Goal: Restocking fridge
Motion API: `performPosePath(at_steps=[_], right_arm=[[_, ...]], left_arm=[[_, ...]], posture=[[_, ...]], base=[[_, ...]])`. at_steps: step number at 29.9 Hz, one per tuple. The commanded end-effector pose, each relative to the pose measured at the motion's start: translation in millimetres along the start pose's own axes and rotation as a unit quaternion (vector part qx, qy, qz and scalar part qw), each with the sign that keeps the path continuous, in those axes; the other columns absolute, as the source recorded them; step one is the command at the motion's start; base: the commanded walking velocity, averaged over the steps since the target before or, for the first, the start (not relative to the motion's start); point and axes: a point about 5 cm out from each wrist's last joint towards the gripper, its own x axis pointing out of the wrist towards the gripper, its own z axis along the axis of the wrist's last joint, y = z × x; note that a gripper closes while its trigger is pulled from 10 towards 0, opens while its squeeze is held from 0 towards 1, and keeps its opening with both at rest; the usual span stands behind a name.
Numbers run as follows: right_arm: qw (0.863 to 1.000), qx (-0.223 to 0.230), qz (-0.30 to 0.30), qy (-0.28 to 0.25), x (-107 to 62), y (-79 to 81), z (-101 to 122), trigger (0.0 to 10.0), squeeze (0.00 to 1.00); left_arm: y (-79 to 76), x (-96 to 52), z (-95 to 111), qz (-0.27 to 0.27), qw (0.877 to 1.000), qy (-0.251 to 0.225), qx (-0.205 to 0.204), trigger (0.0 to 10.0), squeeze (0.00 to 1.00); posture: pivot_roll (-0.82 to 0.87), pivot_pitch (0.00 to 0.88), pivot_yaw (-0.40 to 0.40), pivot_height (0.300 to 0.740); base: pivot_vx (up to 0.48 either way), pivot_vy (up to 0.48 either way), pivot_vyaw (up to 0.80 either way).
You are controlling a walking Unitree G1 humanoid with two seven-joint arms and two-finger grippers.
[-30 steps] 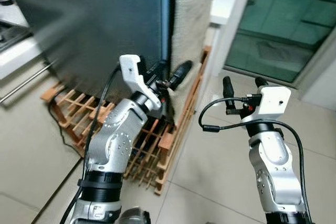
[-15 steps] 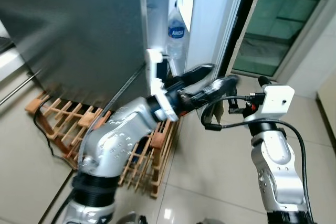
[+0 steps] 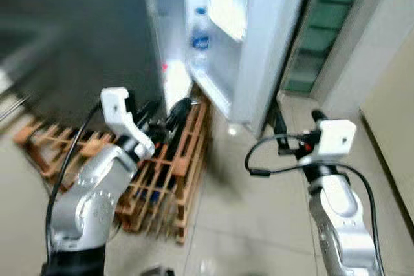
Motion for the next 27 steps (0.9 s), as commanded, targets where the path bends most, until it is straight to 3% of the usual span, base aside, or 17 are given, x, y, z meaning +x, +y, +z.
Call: performPosePath(at_steps=[1, 3, 6, 19, 24, 27], right_arm=[[1.0, 0.013, 0.018, 0.003, 3.4, 6.5, 0.9, 10.0, 0.0], [0.999, 0.012, 0.032, 0.0, 7.6, 10.3, 3.3, 10.0, 0.0], [0.999, 0.006, 0.049, -0.005, 18.8, 11.6, 5.3, 10.0, 0.0], [0.999, -0.007, 0.045, -0.018, 59.8, 5.6, 6.9, 10.0, 0.0], [0.999, -0.001, 0.045, -0.027, 64.9, 7.5, 10.7, 10.0, 0.0], [0.998, -0.001, 0.053, -0.015, 57.8, 14.3, 4.3, 10.0, 0.0]], left_arm=[[5.3, 3.8, 3.3, 0.041, 0.999, -0.012, 0.029, 10.0, 0.0], [8.8, 3.6, 5.9, 0.063, 0.997, -0.022, 0.044, 10.0, 0.0], [15.3, 3.2, 18.6, 0.119, 0.985, -0.058, 0.108, 10.0, 0.0], [8.8, 14.2, 25.4, 0.134, 0.972, -0.094, 0.167, 10.0, 0.0], [9.6, 15.3, 26.5, 0.138, 0.966, -0.099, 0.193, 10.0, 0.0], [15.4, 16.3, 31.5, 0.169, 0.961, -0.11, 0.192, 10.0, 0.0]], posture=[[-0.07, 0.0, -0.018, 0.711], [-0.07, 0.0, -0.021, 0.711], [-0.06, 0.0, -0.021, 0.711], [-0.05, 0.0, -0.013, 0.711], [-0.04, 0.0, -0.019, 0.711], [-0.03, 0.0, -0.042, 0.711]], base=[[0.0, 0.0, 0.0], [0.0, 0.0, 0.0], [0.0, 0.0, 0.0], [0.0, 0.0, 0.0], [0.0, 0.0, 0.0], [0.0, 0.0, 0.0]])
